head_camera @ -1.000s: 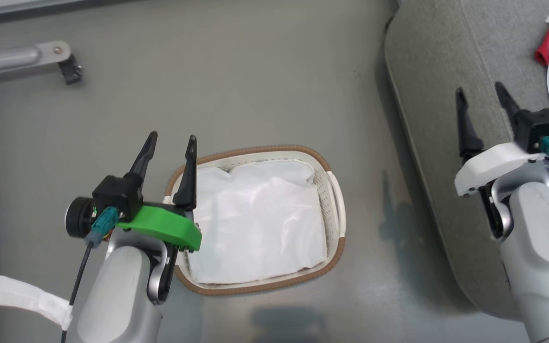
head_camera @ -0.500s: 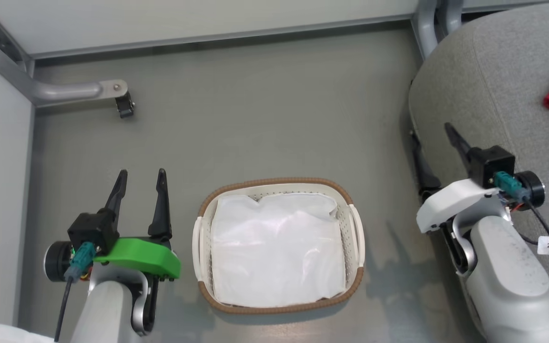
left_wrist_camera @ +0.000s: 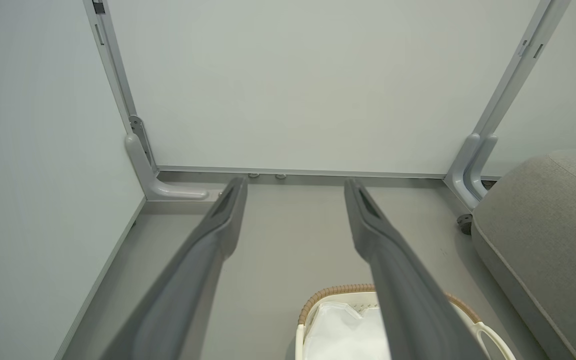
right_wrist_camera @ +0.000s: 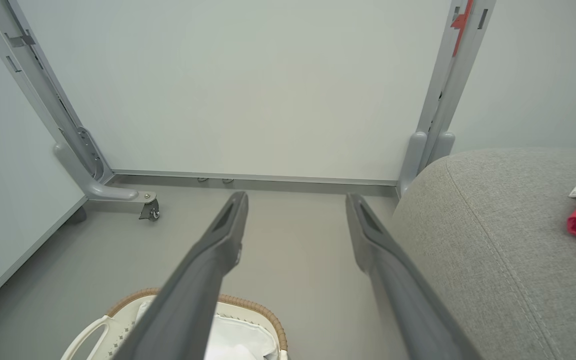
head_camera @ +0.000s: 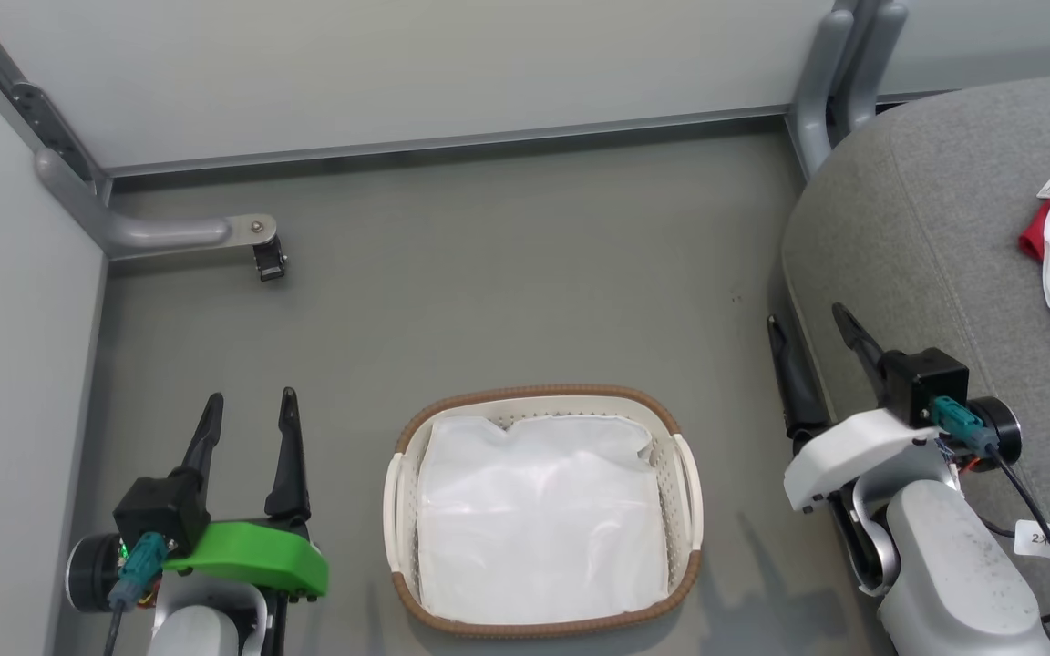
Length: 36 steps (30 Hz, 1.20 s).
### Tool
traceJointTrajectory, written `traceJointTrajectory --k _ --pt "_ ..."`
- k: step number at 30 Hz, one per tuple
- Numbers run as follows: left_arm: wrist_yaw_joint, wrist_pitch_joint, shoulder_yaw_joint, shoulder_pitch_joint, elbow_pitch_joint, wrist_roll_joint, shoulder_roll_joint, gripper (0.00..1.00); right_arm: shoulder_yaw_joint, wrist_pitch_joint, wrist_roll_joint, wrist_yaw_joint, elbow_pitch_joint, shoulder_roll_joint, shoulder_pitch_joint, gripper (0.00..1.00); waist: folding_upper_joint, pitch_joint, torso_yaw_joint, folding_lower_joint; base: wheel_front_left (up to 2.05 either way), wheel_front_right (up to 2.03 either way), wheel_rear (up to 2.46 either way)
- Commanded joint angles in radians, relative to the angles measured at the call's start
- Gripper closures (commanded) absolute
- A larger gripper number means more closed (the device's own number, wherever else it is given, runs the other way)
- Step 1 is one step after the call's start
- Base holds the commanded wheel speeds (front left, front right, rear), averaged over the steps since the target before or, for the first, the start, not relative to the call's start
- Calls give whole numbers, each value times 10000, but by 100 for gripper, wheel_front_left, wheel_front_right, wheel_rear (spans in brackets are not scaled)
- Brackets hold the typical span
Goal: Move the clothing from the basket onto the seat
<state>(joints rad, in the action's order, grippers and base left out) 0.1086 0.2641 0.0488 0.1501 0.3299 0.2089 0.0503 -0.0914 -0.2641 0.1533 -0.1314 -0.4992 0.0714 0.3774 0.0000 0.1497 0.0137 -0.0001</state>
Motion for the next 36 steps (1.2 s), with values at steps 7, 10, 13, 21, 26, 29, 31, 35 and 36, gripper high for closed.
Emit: traceJointTrajectory --k 7,10,13,21,26,29,31,35,36 --pt "18 3 -179 -582 -260 40 18 0 18 1 99 15 298 -104 -658 0 0 -363 91 1 0 0 0" --pt "38 2 -226 -715 -332 81 18 0 -19 -1 101 15 366 -121 -804 0 0 -430 89 1 0 0 0" --pt "55 1 -263 -824 -433 99 18 0 -28 1 107 15 415 -129 -925 0 0 -494 69 1 0 0 0" --pt "94 2 -243 -1020 -508 178 18 0 -51 1 50 15 532 -153 -1140 0 0 -656 29 1 0 0 0" --pt "123 2 -150 -1075 -557 190 18 0 -121 1 17 15 581 -158 -1139 0 0 -660 22 1 0 0 0" --pt "144 2 -109 -1057 -580 283 18 0 -138 1 11 15 579 -163 -1154 0 0 -670 35 1 0 0 0" --pt "153 2 -91 -1067 -591 321 17 0 -179 1 12 15 571 -167 -1149 0 0 -680 42 1 0 0 0" --pt "167 2 -55 -1079 -594 372 17 100 -230 1 67 15 616 -168 -1092 100 0 -661 46 1 0 0 0" --pt "140 0 -71 -977 -541 368 -8 100 -211 0 49 0 528 -207 -1045 100 0 -665 45 1 0 0 0"
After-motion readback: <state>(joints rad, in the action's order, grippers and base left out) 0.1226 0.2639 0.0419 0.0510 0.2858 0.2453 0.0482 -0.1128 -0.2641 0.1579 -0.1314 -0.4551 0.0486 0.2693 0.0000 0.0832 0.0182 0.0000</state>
